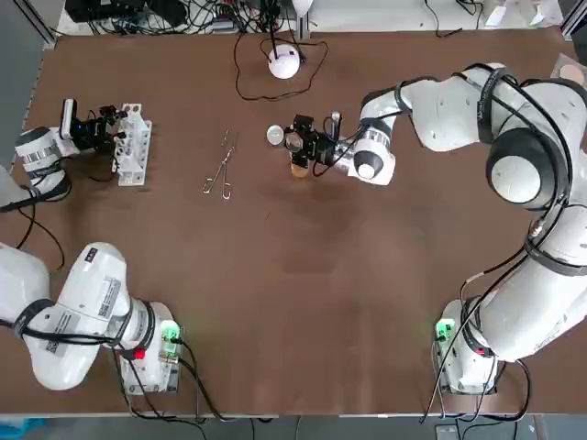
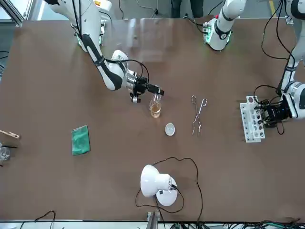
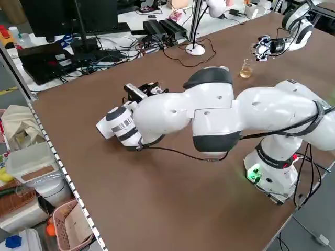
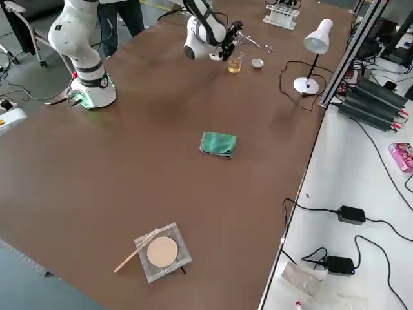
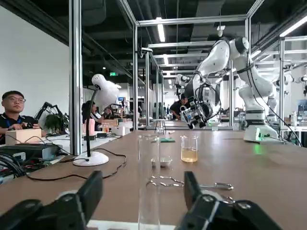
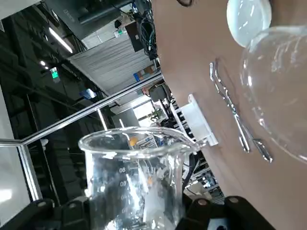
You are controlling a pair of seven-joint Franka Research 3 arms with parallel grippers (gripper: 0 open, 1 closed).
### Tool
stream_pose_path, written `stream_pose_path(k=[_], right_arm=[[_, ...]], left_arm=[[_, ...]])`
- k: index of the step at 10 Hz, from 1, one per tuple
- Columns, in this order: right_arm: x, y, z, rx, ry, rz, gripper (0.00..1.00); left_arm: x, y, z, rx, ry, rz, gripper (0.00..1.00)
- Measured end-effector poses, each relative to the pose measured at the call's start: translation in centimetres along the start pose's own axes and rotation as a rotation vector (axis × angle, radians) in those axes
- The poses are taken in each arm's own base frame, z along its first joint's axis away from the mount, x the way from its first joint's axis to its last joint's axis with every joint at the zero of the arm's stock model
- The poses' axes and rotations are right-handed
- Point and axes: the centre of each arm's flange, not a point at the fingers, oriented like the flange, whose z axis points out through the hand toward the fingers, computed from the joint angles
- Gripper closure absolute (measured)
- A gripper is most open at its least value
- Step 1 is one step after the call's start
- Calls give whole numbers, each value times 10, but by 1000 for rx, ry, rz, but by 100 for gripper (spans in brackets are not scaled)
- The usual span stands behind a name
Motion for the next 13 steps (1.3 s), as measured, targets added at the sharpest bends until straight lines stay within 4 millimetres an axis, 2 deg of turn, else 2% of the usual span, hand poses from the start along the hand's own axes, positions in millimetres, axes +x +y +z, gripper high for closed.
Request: stream_pose_path(k=[1, 3, 4, 7, 10, 11, 13], right_arm=[[0, -1, 1, 12, -7, 34, 61], [1, -3, 1, 19, -9, 94, 61], [2, -4, 0, 22, -8, 121, 61], [2, -6, 1, 39, -18, 201, 61], [7, -10, 0, 53, -19, 257, 61], [7, -10, -1, 53, -18, 260, 61], [7, -10, -1, 50, -23, 256, 61]], left_arm=[[13, -1, -10, 1, -35, 13, 1], [46, 1, -34, 7, -124, 41, 0], [70, 0, -45, 13, -172, 60, 0], [158, -7, -58, 12, -383, 47, 0], [221, -9, -45, 14, -568, -94, 0], [242, -14, -31, 9, -642, -156, 0], [294, -32, 20, 28, -804, -264, 0]])
